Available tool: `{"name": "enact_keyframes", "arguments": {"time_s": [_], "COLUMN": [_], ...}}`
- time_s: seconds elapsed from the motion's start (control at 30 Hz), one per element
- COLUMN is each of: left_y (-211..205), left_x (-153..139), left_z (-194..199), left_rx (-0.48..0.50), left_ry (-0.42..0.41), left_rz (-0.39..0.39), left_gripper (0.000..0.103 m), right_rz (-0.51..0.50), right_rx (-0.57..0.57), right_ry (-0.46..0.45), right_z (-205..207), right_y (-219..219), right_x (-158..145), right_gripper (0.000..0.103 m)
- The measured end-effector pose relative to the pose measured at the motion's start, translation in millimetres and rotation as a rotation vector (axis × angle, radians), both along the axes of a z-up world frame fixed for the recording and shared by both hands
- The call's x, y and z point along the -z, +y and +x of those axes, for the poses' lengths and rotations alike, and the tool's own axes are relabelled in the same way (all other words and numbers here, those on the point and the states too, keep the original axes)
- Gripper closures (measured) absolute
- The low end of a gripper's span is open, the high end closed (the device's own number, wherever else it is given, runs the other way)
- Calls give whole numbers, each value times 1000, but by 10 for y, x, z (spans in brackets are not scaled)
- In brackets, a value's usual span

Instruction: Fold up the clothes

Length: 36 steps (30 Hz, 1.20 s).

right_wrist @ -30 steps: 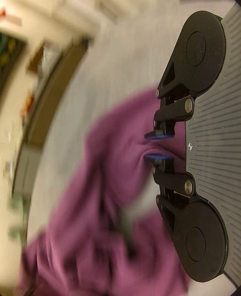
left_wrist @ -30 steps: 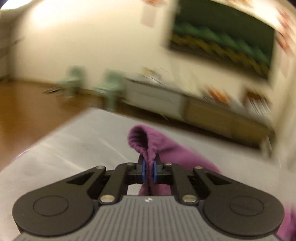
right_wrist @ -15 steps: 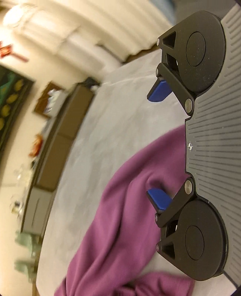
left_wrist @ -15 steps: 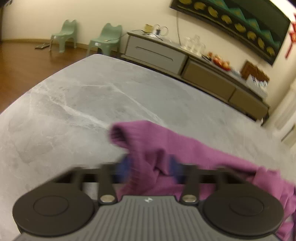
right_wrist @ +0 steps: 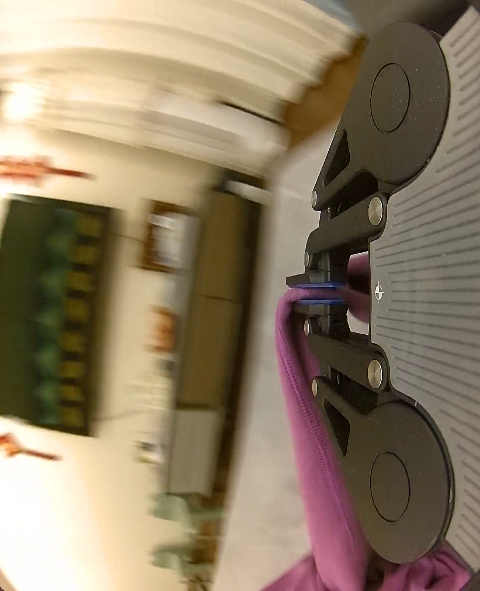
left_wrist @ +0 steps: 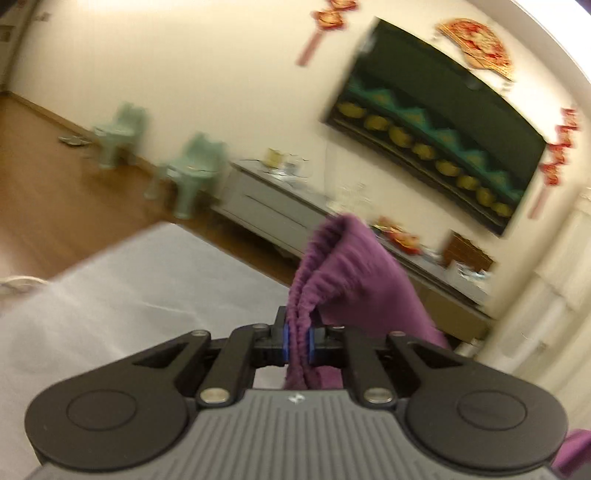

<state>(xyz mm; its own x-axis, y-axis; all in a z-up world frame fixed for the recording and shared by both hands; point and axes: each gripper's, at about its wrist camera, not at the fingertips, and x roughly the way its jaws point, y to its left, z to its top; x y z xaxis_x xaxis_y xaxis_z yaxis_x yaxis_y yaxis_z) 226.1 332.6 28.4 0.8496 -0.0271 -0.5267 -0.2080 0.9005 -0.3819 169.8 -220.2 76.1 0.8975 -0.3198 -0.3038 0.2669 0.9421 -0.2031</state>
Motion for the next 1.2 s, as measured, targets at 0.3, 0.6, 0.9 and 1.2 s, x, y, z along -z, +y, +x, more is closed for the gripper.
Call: {"name": "enact_keyframes", "arguments": {"time_s": [0.3,0.6,0.9,1.2], "left_y": [-242,-2057,-1414,-628], "left_x": [454,820,70,497], "left_z": [-178,-685,-508,-748], "left_rx": [111,668,408,348], "left_ry": [219,72,-38,100], "left_rz": [280,648,504,424], "left_gripper": [34,3,101,100], "right_rz": [47,145,130,80], "right_rx": [-150,-533,-378,-120], "right_ry": [247,356,353,420], "right_z": [-100,-208,260,857], "right_y": [330,1431,1093,-325], "right_x": [530,888,858,962], "right_gripper": [49,11,11,5]}}
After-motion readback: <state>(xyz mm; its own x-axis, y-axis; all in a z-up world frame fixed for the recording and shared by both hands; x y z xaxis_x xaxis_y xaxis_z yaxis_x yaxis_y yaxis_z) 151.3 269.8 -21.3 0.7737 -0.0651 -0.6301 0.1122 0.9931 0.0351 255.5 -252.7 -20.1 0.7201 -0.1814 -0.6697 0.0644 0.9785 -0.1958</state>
